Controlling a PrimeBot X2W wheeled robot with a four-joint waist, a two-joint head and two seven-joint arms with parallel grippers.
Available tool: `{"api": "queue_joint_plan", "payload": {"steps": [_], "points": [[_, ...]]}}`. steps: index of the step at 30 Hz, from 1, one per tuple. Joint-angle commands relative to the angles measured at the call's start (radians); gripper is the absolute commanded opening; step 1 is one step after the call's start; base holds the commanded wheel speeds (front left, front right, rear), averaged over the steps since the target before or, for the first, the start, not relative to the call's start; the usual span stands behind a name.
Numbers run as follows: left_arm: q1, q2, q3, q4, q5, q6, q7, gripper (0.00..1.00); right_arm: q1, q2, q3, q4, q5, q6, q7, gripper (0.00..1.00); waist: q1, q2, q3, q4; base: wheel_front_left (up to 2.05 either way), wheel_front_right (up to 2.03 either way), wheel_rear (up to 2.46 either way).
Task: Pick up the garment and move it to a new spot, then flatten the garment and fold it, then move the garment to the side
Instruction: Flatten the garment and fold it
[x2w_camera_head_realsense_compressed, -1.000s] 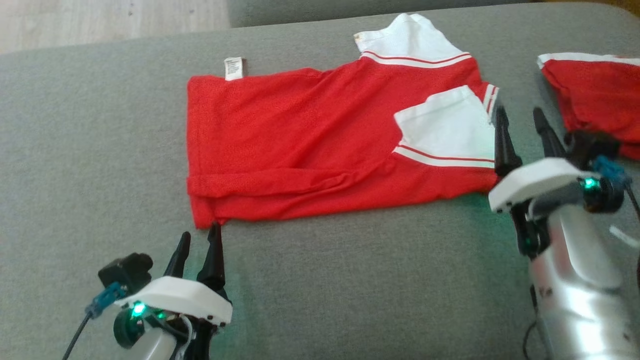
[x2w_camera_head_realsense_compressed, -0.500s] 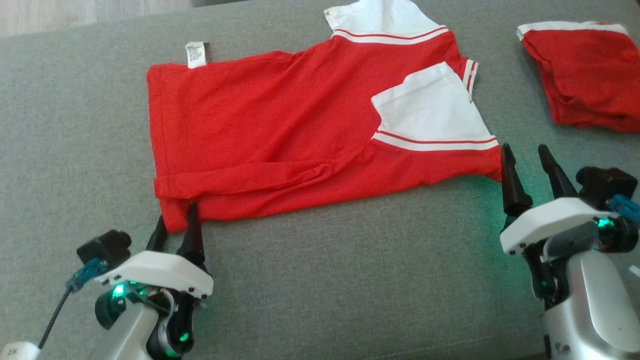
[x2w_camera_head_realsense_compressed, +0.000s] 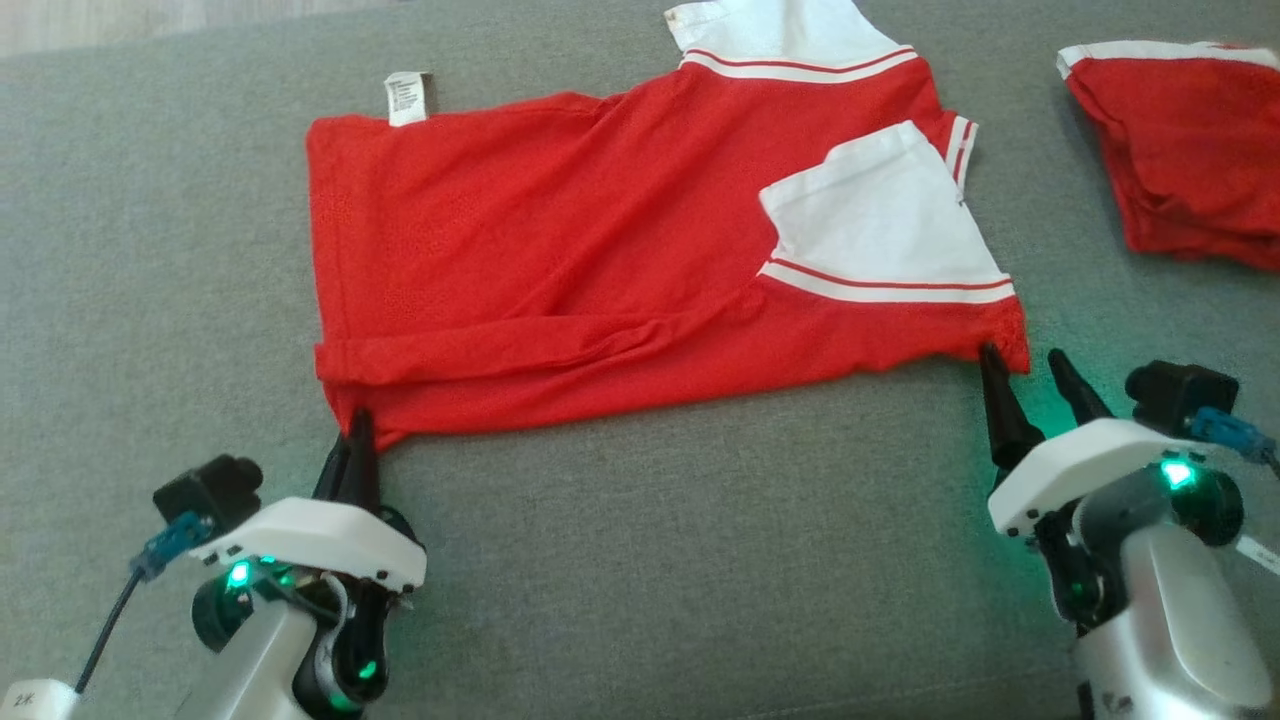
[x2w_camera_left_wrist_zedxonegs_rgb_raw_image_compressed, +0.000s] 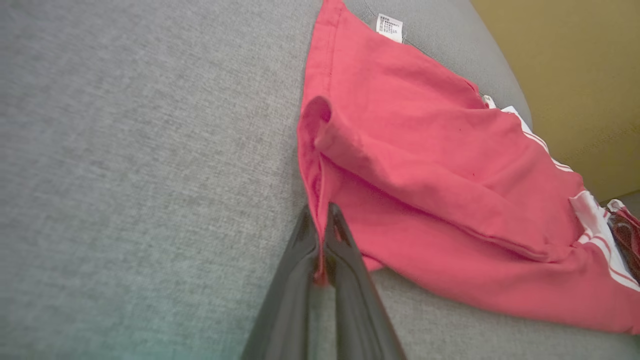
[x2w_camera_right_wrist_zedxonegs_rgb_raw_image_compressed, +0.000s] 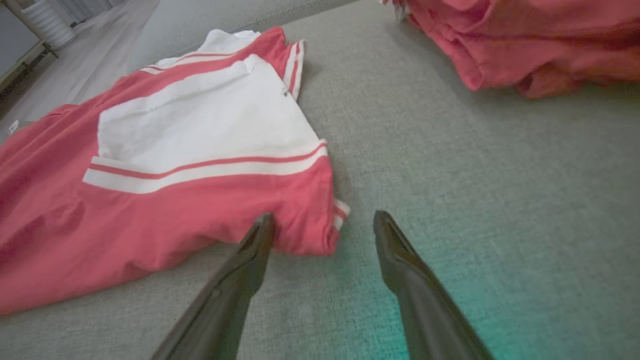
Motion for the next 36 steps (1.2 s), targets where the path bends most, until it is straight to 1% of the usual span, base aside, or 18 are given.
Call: {"api": "queue_joint_plan", "payload": {"steps": [1, 3, 4, 5, 7, 8, 9, 12, 17, 18, 19, 22, 25, 28, 29, 32, 36], "points": [[-0.020, 0.017, 0.034, -0.024, 0.004, -0.001, -0.009, 0.00, -0.052, -0.003, 0.017, -0.010, 0.020, -0.001, 0.003, 1.00, 0.0000, 0.0000, 0.000, 0.005, 0.00, 0.00, 0.00], [-0.021, 0.019, 0.034, -0.030, 0.006, -0.002, -0.010, 0.00, -0.081, -0.003, 0.013, 0.041, 0.056, -0.001, 0.014, 1.00, 0.0000, 0.0000, 0.000, 0.010, 0.00, 0.00, 0.00], [-0.022, 0.020, 0.033, -0.034, 0.007, -0.002, -0.012, 0.00, -0.095, -0.003, 0.013, 0.068, 0.063, -0.001, 0.021, 0.97, 0.0000, 0.0000, -0.001, 0.012, 0.00, 0.00, 0.00], [-0.023, 0.020, 0.032, -0.037, 0.008, -0.003, -0.012, 0.00, -0.109, -0.003, 0.015, 0.095, 0.067, -0.001, 0.029, 0.54, 0.0000, 0.0000, -0.001, 0.015, 0.00, 0.00, 0.00], [-0.027, 0.021, 0.029, -0.044, 0.010, -0.004, -0.010, 0.00, -0.135, -0.003, 0.020, 0.136, 0.091, -0.001, 0.040, 0.22, 0.0000, 0.0000, -0.003, 0.021, 0.00, 0.00, 0.00], [-0.029, 0.023, 0.028, -0.048, 0.012, -0.004, -0.009, 0.00, -0.148, -0.003, 0.024, 0.150, 0.098, -0.001, 0.040, 0.02, 0.0000, 0.0000, -0.005, 0.023, 0.00, 0.00, 0.00], [-0.032, 0.025, 0.027, -0.052, 0.014, -0.004, -0.008, 0.00, -0.161, -0.003, 0.027, 0.158, 0.103, -0.001, 0.038, 0.00, 0.0000, 0.0000, -0.007, 0.024, 0.00, 0.00, 0.00], [-0.040, 0.038, 0.026, -0.073, 0.022, -0.004, -0.006, 0.00, -0.195, -0.003, 0.033, 0.162, 0.105, -0.001, 0.035, 0.00, 0.0000, 0.0000, -0.017, 0.024, 0.00, 0.00, 0.00], [-0.056, 0.079, 0.029, -0.138, 0.038, 0.004, 0.015, 0.00, -0.225, -0.004, 0.014, 0.109, 0.091, -0.001, 0.068, 0.00, 0.0000, 0.0000, -0.043, 0.026, 0.00, 0.00, 0.00], [-0.056, 0.079, 0.029, -0.138, 0.038, 0.004, 0.015, 0.00, -0.225, -0.004, 0.014, 0.109, 0.091, -0.001, 0.068, 0.00, 0.0000, 0.0000, -0.043, 0.026, 0.00, 0.00, 0.00], [-0.058, 0.103, 0.031, -0.174, 0.044, 0.011, 0.031, 0.00, -0.223, -0.012, 0.000, 0.073, 0.085, -0.001, 0.101, 0.00, 0.0000, 0.0000, -0.054, 0.027, 0.00, 0.00, 0.00], [-0.048, 0.139, 0.032, -0.237, 0.050, 0.028, 0.062, 0.00, -0.202, -0.026, -0.020, 0.009, 0.076, -0.001, 0.167, 0.00, 0.0000, 0.0000, -0.072, 0.029, 0.00, 0.00, 0.00], [-0.017, 0.175, 0.027, -0.302, 0.053, 0.049, 0.097, 0.00, -0.156, -0.033, -0.040, -0.080, 0.072, -0.001, 0.230, 0.00, 0.0000, 0.0000, -0.090, 0.033, 0.00, 0.00, 0.00], [0.033, 0.199, 0.023, -0.364, 0.053, 0.070, 0.112, 0.00, -0.084, -0.034, -0.057, -0.180, 0.070, -0.001, 0.283, 0.00, 0.0000, 0.0000, -0.103, 0.035, 0.00, 0.00, 0.00], [0.033, 0.199, 0.023, -0.364, 0.053, 0.070, 0.112, 0.00, -0.084, -0.034, -0.057, -0.180, 0.070, -0.001, 0.283, 0.00, 0.0000, 0.0000, -0.103, 0.035, 0.00, 0.00, 0.00], [0.099, 0.199, 0.015, -0.401, 0.044, 0.089, 0.112, 0.00, 0.009, -0.028, -0.081, -0.263, 0.066, -0.001, 0.322, 0.00, 0.0000, 0.0000, -0.114, 0.038, 0.00, 0.00, 0.00], [0.189, 0.172, -0.002, -0.403, 0.023, 0.100, 0.089, 0.00, 0.137, -0.012, -0.108, -0.328, 0.082, -0.001, 0.343, 0.00, 0.0000, 0.0000, -0.123, 0.042, 0.00, 0.00, 0.00]]}}
